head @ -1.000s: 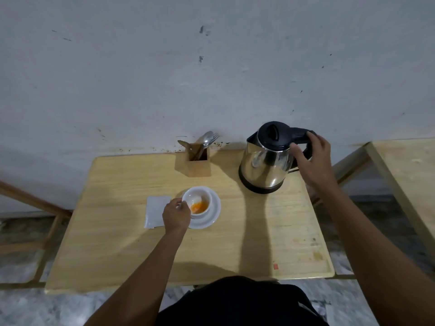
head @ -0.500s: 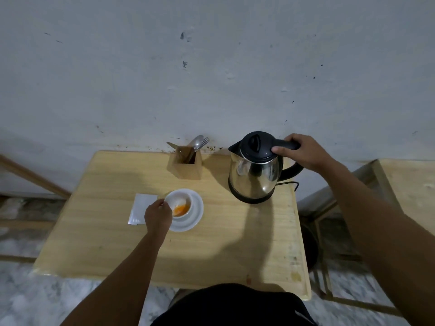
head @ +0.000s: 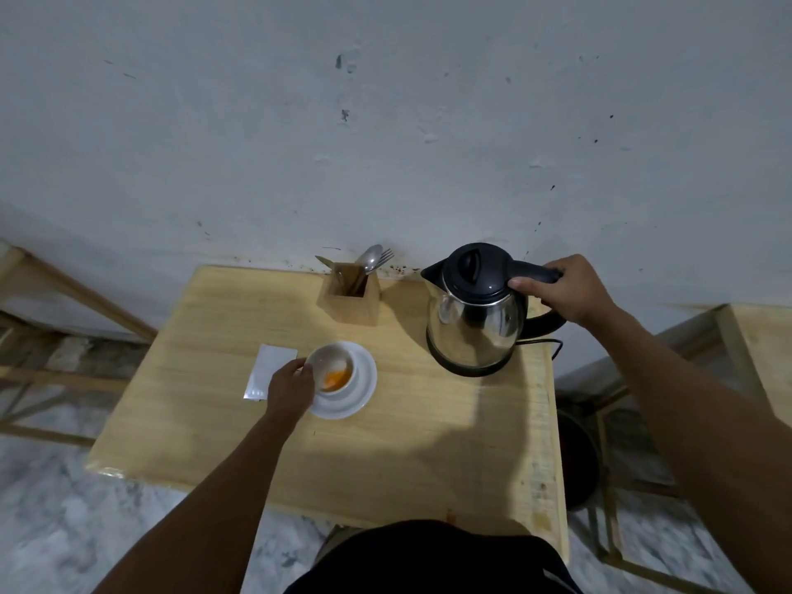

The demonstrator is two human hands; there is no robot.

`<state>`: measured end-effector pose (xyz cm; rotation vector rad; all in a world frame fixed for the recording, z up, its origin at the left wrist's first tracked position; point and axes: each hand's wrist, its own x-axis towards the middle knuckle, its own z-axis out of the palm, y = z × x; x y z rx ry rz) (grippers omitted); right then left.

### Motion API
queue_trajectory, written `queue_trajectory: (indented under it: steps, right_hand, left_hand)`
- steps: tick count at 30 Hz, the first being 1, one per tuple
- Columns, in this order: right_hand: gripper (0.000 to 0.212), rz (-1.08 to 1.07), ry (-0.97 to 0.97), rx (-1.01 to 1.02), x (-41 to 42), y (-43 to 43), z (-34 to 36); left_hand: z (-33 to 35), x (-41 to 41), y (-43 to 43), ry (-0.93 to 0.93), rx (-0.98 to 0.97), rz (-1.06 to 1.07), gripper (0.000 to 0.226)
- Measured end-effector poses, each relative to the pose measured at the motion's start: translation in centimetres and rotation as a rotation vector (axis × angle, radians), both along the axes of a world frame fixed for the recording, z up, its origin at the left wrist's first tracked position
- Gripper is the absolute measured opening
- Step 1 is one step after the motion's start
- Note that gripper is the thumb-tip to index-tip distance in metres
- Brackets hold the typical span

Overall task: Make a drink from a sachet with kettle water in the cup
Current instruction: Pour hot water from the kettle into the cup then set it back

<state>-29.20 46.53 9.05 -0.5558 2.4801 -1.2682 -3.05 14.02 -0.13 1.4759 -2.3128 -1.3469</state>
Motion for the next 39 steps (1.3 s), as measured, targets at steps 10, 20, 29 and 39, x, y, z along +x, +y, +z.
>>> queue_trajectory:
  steps: [10,20,29,39]
  right_hand:
    - [0.074,0.018,0.125,-0.010,2.3,-2.2,2.3]
    - [0.084,0.191,0.173,0.172,5.2,-7.1,7.4]
    - [0.078,0.272,0.217,0.447,8.7,-12.1,9.8]
    - [0.074,0.286,0.245,0.678,10.6,-16.0,10.7]
  left_hand:
    - [0.3,0.4,0.0,0.033,0.015,-0.031,0.027]
    - [0.6,1.2,-0.9,0.114,0.142,-0.034,0.024]
    - [0.0,2.0,-3.0,0.148,0.258,-0.164,0.028]
    - [-0.1,2.2,-3.9,0.177,0.303,-0.250,0.030]
